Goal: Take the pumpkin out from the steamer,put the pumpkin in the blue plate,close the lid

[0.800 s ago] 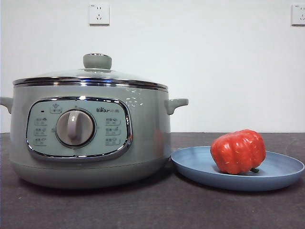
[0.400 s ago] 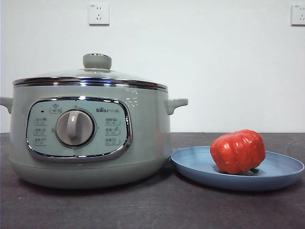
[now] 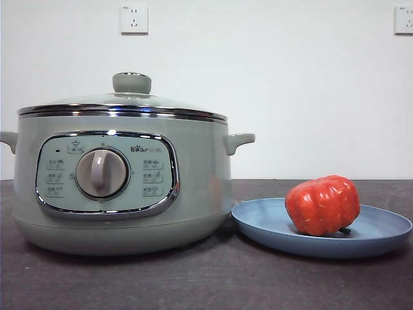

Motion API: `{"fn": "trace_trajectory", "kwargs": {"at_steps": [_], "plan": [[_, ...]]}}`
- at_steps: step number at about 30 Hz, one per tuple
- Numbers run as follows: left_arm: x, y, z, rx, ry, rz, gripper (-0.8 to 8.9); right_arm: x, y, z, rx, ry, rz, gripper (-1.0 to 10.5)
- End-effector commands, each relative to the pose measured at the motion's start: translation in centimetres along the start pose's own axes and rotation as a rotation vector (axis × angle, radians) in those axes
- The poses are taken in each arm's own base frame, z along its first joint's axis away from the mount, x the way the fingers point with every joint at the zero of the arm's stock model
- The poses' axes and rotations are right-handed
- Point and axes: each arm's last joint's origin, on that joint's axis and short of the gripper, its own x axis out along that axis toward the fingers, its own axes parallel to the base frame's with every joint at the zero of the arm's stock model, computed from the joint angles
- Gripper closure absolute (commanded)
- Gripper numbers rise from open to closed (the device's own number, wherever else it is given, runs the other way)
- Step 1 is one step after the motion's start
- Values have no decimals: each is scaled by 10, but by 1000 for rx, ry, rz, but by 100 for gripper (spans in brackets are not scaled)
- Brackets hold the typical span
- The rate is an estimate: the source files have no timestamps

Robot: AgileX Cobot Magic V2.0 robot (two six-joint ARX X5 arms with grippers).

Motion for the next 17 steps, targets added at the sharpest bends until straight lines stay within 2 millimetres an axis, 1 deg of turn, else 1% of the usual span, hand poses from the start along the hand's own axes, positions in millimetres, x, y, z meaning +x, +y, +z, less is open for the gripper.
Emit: {"fn": "trace_trajectory", "kwargs": {"at_steps": [1, 6, 11, 14, 17], "plan": [[2, 1, -5, -1, 11, 5, 817, 2, 0, -8, -13, -3, -1, 963], [2, 1, -5, -1, 11, 5, 817, 5, -1, -17, -20, 6, 1, 963], [2, 1, -5, -1, 11, 5, 817, 5, -1, -17, -28, 3, 1, 963], [2, 1, -5, -1, 11, 5, 817, 5, 0, -17, 33, 3, 2, 963], [2, 1, -5, -1, 11, 5, 817, 5, -1, -17, 36, 3, -8, 963]]}}
